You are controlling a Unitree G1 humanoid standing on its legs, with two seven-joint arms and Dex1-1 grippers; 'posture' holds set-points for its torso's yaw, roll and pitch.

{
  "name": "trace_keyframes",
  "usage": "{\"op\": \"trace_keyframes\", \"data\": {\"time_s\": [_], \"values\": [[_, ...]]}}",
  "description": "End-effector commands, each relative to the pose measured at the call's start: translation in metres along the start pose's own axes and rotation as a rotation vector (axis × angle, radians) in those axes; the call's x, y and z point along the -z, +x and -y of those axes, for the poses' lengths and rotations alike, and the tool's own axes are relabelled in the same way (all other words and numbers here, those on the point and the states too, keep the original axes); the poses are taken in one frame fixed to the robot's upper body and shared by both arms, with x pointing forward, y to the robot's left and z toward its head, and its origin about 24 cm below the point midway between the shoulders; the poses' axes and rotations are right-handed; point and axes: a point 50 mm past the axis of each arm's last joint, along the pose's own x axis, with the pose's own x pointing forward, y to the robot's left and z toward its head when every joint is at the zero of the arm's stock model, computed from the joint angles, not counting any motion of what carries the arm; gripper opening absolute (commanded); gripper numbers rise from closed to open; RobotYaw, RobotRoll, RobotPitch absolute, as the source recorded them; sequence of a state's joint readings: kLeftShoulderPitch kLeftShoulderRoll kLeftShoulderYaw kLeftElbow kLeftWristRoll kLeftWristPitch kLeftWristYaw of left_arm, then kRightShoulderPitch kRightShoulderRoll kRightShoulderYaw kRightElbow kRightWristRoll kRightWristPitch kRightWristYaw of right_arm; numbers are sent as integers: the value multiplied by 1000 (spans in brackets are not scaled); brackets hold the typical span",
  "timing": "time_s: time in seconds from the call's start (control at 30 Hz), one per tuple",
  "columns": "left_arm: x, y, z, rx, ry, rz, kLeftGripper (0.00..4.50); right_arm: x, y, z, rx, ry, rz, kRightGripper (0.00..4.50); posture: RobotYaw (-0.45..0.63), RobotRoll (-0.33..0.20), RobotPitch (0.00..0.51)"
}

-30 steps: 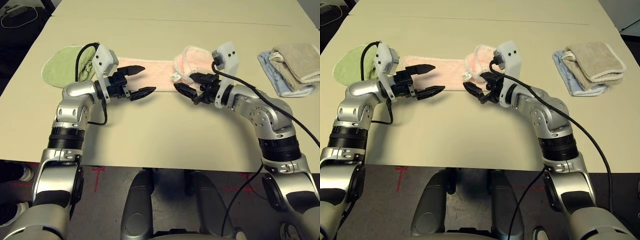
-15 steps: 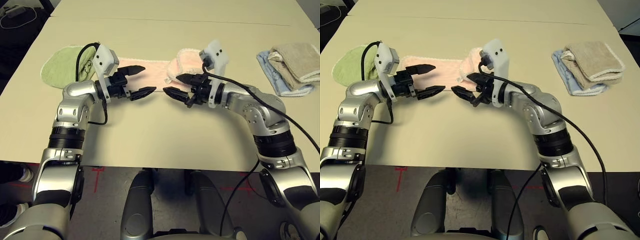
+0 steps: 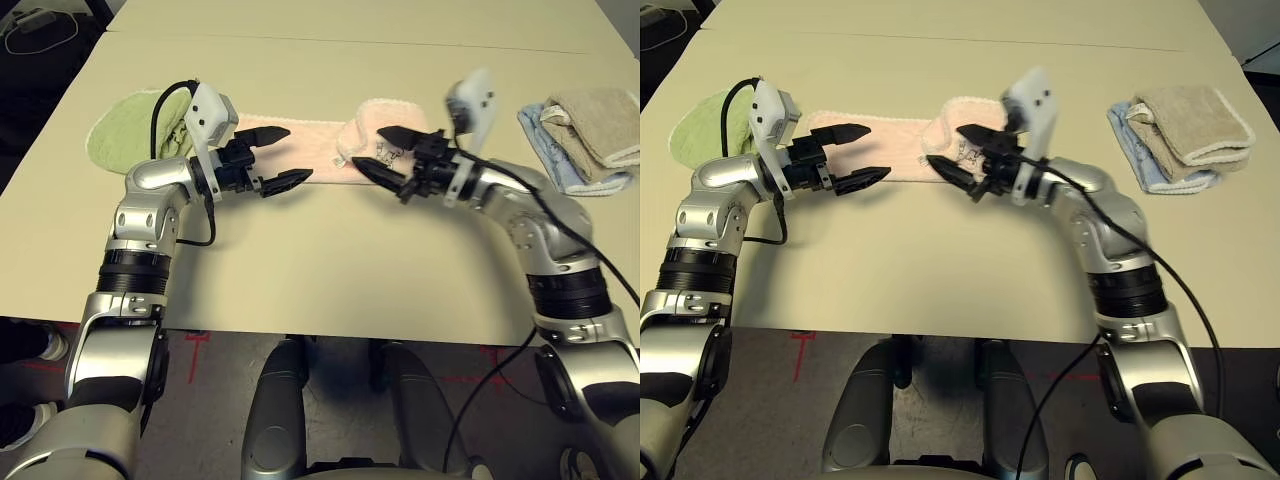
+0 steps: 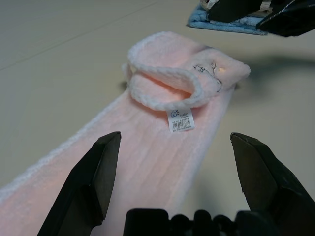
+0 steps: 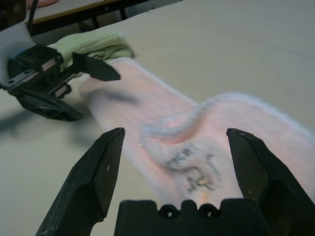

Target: Fold the towel and set it aside.

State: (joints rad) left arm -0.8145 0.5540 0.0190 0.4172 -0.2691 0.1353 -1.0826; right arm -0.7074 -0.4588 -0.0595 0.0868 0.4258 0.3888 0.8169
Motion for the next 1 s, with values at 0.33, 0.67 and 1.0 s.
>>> {"op": "trace_keyframes", "data": {"time_s": [0.33, 0.67, 1.0], "values": [[2, -5, -6, -167, -52, -78, 4500, 26, -37, 19, -126, -137, -13, 4486, 79, 0, 251], [-15, -30, -19, -381, -168, -211, 4500, 31, -28, 22, -233, -181, -32, 4486, 120, 0, 253], [-21, -65, -18, -475, -245, -353, 4500, 29, -21, 18, -254, -185, -20, 4486, 119, 0, 253]]}}
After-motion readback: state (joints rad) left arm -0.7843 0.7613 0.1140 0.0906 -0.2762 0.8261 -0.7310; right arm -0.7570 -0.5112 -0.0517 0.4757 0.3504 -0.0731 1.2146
